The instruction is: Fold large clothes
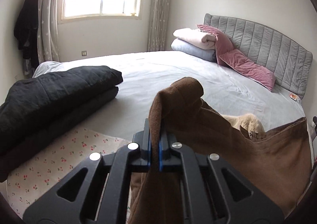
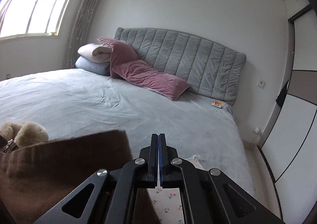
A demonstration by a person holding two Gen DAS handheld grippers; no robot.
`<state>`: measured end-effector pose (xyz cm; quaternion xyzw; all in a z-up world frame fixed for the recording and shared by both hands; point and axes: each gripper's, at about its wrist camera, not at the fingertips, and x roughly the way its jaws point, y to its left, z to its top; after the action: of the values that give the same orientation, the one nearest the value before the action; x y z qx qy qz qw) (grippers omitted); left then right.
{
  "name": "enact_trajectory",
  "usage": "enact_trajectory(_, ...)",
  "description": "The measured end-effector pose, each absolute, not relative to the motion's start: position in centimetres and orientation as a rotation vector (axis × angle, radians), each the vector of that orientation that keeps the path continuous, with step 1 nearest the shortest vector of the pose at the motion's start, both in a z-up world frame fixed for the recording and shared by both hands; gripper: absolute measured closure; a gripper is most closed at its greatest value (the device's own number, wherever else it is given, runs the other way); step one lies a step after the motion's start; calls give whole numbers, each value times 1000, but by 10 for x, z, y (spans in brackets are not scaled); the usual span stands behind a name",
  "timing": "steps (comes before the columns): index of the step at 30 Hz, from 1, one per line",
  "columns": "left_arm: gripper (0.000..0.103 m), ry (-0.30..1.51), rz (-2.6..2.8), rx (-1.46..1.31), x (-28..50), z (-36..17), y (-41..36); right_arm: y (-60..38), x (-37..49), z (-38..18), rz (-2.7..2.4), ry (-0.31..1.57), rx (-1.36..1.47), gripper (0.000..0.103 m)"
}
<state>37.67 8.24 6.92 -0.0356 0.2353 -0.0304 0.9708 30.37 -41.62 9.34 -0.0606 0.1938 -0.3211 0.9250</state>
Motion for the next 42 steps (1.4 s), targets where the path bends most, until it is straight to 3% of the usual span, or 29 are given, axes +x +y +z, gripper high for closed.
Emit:
enact_trajectory(2,96,462,-19,-26,399,68,77,-433,323,105,-644,434,-51,103)
enact_trajectory(5,95,604,42,69,442,31,59,-451,343,101,-467,523,137,97)
enact_trajectory(7,95,701,57,92,454,0,54,-459,355,80,-341,625,240,62)
enact_trajectory(9,95,730,54,70,455,-20,57,-466,362,53,-275,720,298,38)
enact_trajectory(10,95,737,48,56,453,-26,60,-469,364,39,-263,758,314,36)
enact_trajectory(12,95,755,36,15,452,-28,67,-472,369,14,-243,847,345,37)
enact_trajectory(15,95,727,51,-4,445,-13,68,-465,364,-3,-230,873,367,89)
enact_trajectory(16,95,679,85,7,437,-2,67,-455,359,4,-264,838,311,95)
enact_trajectory(18,96,547,122,4,416,26,65,-429,346,29,-332,714,137,96)
enact_trajectory(22,99,370,194,7,402,67,60,-381,334,78,-461,456,-118,96)
enact_trajectory(26,103,354,300,-10,432,75,76,-380,359,102,-546,362,-89,96)
enact_trajectory(30,103,525,246,-80,468,38,98,-393,419,48,-594,581,-134,92)
enact_trajectory(31,102,583,201,-122,474,27,104,-399,431,20,-585,679,-145,86)
enact_trajectory(33,88,699,80,-189,482,6,111,-408,442,-25,-539,839,-136,83)
enact_trajectory(35,46,808,-15,-254,490,-7,119,-414,435,-30,-520,848,-84,72)
enact_trajectory(37,40,832,-76,-298,488,-11,118,-422,426,-18,-495,830,-19,44)
enact_trajectory(38,38,842,-96,-305,490,-12,117,-428,422,-12,-473,832,24,39)
enact_trajectory(41,36,979,-165,-330,505,-31,101,-449,416,-12,-412,881,167,38)
enact_trajectory(42,39,1052,-170,-347,510,-42,94,-454,414,-15,-393,887,217,46)
